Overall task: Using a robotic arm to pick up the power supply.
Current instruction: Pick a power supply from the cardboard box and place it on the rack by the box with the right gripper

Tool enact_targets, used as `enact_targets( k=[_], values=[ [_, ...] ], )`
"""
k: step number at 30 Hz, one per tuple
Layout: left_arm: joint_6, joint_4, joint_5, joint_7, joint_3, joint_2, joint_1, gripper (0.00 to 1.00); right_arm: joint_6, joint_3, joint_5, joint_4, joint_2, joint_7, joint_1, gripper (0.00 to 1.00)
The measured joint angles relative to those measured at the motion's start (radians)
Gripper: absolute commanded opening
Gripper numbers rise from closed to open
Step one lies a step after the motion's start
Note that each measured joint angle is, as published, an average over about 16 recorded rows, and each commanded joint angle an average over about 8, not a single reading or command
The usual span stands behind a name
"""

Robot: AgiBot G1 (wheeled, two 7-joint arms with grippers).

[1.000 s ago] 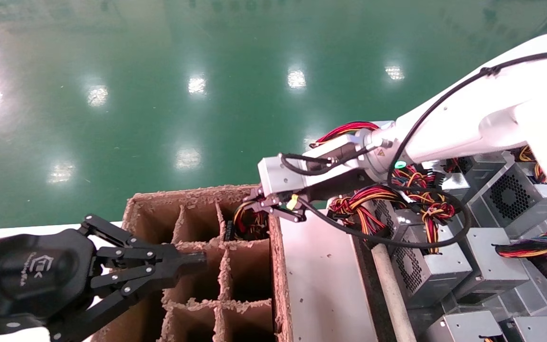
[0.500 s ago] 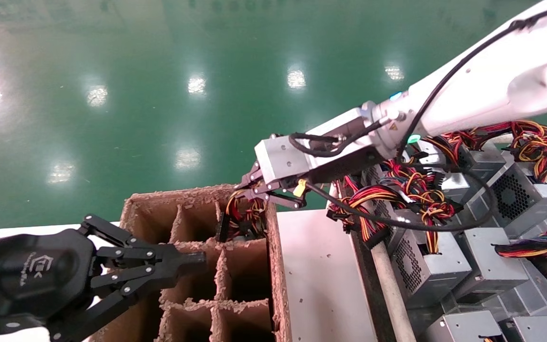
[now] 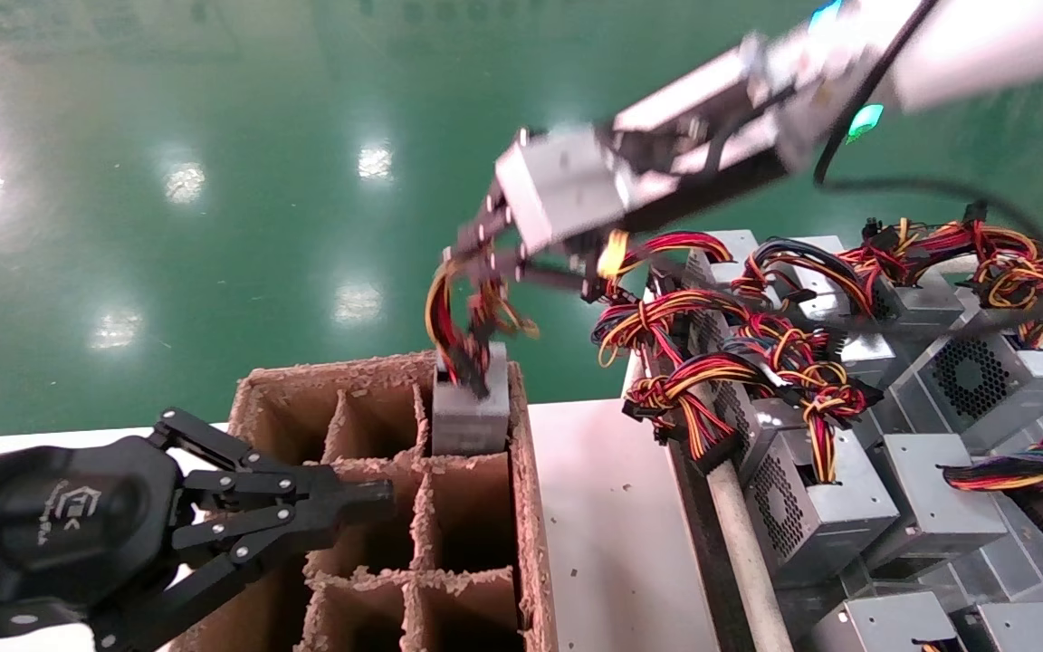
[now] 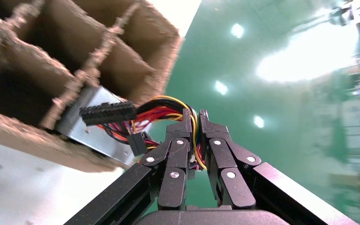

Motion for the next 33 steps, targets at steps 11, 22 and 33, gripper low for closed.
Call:
enact_targets(
  k=[11,22,33],
  values=[
    [0.000,0.000,0.000,0.000,0.000,0.000,0.000,0.00,-0.017,-0.011,0.044,0.032,0.042,-0.060,0.158,0.00],
    [0.000,0.000,0.000,0.000,0.000,0.000,0.000,0.00,-0.029,-0.066,0.099,0.096,0.161,-0.067,0.294,0.00],
    [0.000,0.000,0.000,0.000,0.000,0.000,0.000,0.00,-0.036,-0.225,0.179,0.277,0.419,0.068,0.442,0.00]
  ],
)
